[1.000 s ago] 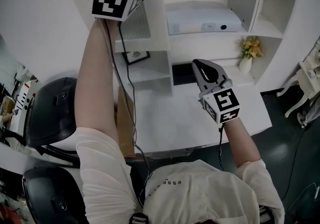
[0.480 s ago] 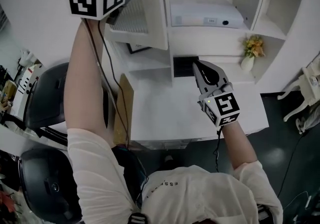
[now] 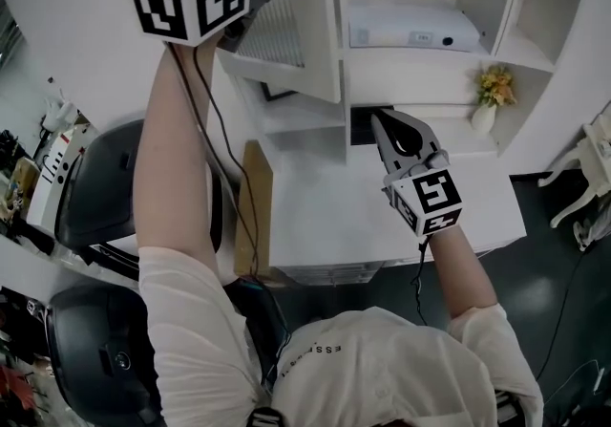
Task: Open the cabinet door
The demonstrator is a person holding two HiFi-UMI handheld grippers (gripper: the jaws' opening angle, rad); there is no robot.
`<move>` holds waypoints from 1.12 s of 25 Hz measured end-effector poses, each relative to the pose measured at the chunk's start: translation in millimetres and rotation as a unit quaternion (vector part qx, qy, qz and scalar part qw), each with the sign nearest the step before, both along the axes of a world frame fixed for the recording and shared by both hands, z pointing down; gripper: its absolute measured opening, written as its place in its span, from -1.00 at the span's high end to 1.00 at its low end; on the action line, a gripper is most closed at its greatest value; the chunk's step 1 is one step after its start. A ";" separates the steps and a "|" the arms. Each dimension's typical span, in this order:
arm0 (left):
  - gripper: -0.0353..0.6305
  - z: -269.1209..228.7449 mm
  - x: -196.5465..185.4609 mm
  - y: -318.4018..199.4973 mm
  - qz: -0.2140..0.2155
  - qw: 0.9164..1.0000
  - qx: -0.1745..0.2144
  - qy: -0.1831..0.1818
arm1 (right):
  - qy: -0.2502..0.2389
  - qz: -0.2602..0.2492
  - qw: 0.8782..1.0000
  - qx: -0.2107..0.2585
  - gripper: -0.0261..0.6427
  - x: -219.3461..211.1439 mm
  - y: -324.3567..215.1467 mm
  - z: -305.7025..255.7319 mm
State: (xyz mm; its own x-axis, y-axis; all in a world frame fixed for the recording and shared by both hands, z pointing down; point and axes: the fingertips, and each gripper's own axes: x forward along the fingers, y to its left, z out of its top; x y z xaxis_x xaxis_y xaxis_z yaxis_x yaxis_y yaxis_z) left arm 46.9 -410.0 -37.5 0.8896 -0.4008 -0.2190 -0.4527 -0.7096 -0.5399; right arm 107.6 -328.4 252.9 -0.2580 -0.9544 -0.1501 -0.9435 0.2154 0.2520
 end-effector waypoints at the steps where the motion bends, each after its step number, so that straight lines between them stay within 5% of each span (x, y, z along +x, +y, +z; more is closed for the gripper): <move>1: 0.68 1.1 -3.9 1.7 0.006 1.000 -0.001 -0.002 | -0.001 0.003 1.000 0.001 0.88 -3.2 -0.2 -0.8; 12: 0.68 2.1 -55.0 29.2 0.070 0.997 -0.003 0.011 | 0.001 0.016 1.000 0.012 0.88 -46.6 5.0 -10.6; 22: 0.68 2.4 -125.7 47.8 0.102 0.995 0.004 0.007 | -0.006 -0.011 1.000 0.021 0.88 -113.4 2.1 -18.7; 28: 0.67 3.4 -140.7 44.9 0.121 0.993 0.011 0.008 | -0.008 -0.039 0.999 0.015 0.88 -118.1 -7.7 -19.7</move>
